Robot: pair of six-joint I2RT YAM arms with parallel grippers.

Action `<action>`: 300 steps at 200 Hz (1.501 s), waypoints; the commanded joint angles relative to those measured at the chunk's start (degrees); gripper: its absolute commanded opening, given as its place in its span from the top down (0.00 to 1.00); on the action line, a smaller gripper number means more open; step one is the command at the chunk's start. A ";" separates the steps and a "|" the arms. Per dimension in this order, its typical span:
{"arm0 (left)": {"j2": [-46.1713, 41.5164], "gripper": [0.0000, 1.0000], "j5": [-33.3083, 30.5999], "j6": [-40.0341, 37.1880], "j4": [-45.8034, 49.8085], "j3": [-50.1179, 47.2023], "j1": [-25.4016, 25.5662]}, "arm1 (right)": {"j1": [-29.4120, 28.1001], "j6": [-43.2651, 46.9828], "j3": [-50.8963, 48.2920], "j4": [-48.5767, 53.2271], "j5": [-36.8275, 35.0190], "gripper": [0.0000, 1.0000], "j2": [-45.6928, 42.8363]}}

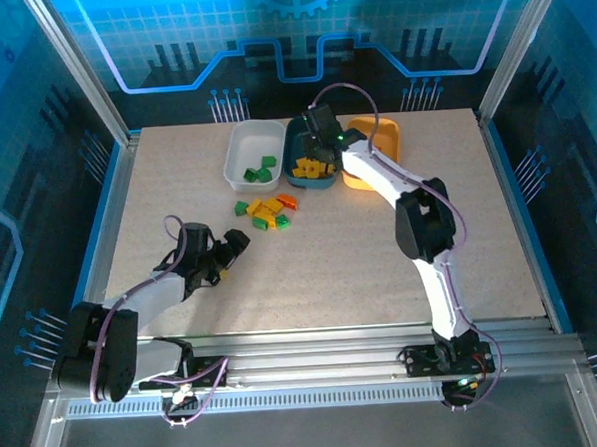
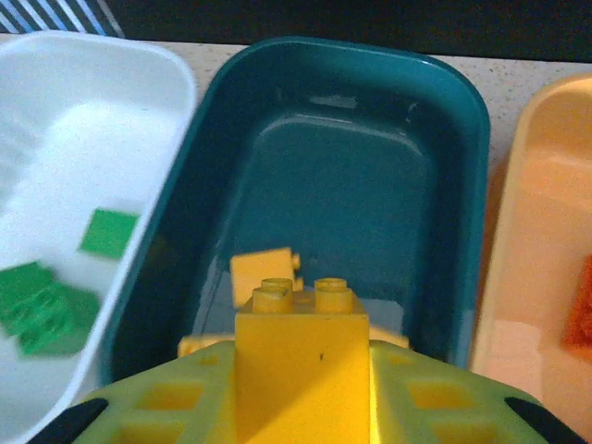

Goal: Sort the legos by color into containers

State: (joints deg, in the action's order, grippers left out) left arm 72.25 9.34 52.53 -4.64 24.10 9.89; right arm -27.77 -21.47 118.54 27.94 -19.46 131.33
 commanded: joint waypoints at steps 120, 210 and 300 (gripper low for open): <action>13.86 0.10 -11.09 -16.17 25.24 28.08 7.08 | -1.32 -3.73 -26.64 -8.27 5.69 0.33 -23.53; 31.80 0.32 -25.74 -23.16 35.96 48.36 14.83 | -1.72 -7.54 -60.00 -12.47 2.10 0.35 -46.15; 35.38 0.36 -23.91 -43.01 28.61 45.25 14.72 | -0.90 -7.18 -67.08 -18.44 4.42 0.35 -49.68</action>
State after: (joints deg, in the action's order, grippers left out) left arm 105.08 -16.27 17.02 24.64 68.20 24.82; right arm -29.43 -28.51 52.38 12.23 -15.40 82.52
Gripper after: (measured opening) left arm 0.639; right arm 0.653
